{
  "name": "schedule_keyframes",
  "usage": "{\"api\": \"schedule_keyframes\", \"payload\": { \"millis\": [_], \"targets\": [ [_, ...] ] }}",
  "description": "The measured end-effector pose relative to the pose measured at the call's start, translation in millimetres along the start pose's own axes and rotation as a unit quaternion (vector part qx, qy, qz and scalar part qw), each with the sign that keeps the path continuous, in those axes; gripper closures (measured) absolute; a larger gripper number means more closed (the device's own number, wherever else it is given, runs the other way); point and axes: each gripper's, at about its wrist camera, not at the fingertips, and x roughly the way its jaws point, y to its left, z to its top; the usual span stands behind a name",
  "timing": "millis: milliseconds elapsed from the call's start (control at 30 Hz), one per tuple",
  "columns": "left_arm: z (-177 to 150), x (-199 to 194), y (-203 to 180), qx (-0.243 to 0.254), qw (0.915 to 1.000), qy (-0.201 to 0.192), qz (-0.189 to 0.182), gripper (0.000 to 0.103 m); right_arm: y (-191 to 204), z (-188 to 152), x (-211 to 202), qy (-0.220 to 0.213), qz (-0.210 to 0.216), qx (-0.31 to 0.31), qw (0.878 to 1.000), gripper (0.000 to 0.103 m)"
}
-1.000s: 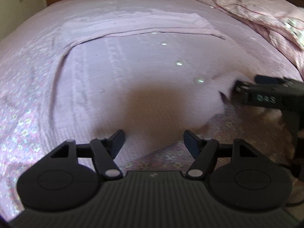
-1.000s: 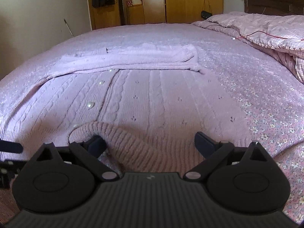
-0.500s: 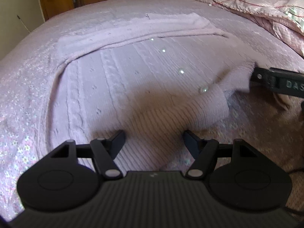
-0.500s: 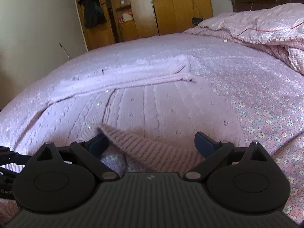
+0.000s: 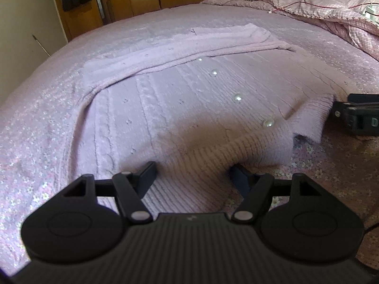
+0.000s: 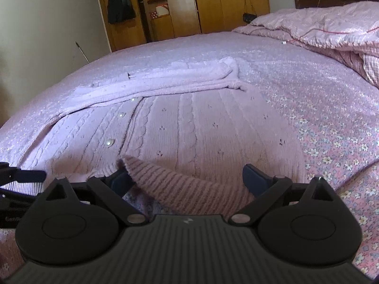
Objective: Fold small clothes
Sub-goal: 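Grasp the hem with the left gripper beside the right gripper, then lift the hem with both grippers and fold it toward the collar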
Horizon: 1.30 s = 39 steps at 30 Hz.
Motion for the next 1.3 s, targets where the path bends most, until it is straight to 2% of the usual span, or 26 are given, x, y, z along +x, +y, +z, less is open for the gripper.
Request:
{"api": "schedule_keyframes", "payload": {
  "millis": [200,300,367,500,533,567,600,700,800,867,900,967,1100,1300],
  "targets": [
    [0,0,0,-0.008,0.9999,0.000,0.007,0.031,9,-3,4,0.023,0.000,-0.034,0.999,0.004],
    [-2,2,-1,-0.010,0.9999,0.000,0.010,0.030,7,-5,12,0.050,0.005,-0.032,0.998,0.004],
    [-2,4,-1,-0.015,0.9998,0.002,0.014,0.029,6,-6,21,0.071,-0.001,-0.031,0.997,0.000],
    [-2,4,-4,-0.008,0.9997,0.006,0.024,0.029,14,-8,21,0.073,-0.014,-0.057,0.996,0.000],
    [-3,3,-4,-0.007,0.9996,0.005,0.025,0.029,14,-8,20,0.067,-0.018,-0.058,0.996,0.005],
    [-3,2,-5,-0.006,0.9996,0.005,0.026,0.030,14,-8,17,0.062,-0.021,-0.058,0.996,0.013],
    [-3,2,-6,-0.004,0.9996,0.003,0.027,0.030,14,-8,15,0.055,-0.023,-0.058,0.996,0.016],
    [-2,1,-7,0.000,0.9997,0.001,0.025,0.036,14,-7,11,0.046,-0.032,-0.061,0.997,0.036],
    [-1,-1,-8,0.004,0.9998,-0.004,0.017,0.054,13,-4,12,0.043,-0.035,-0.056,0.997,0.051],
    [1,-3,-8,0.001,0.9999,-0.007,0.011,0.074,11,-3,11,0.039,-0.029,-0.050,0.998,0.065],
    [2,-4,-6,-0.006,0.9999,-0.008,0.004,0.078,10,-1,11,0.036,-0.023,-0.047,0.998,0.068],
    [5,-7,2,-0.029,0.9994,-0.011,-0.015,0.084,10,1,10,0.030,-0.018,-0.044,0.998,0.083],
    [13,-14,16,-0.076,0.9960,-0.017,-0.044,0.089,10,10,3,0.015,0.001,-0.027,1.000,0.091],
    [32,-27,20,-0.078,0.9947,-0.047,-0.047,0.090,7,35,0,0.001,0.027,0.004,1.000,0.091]
  ]
}}
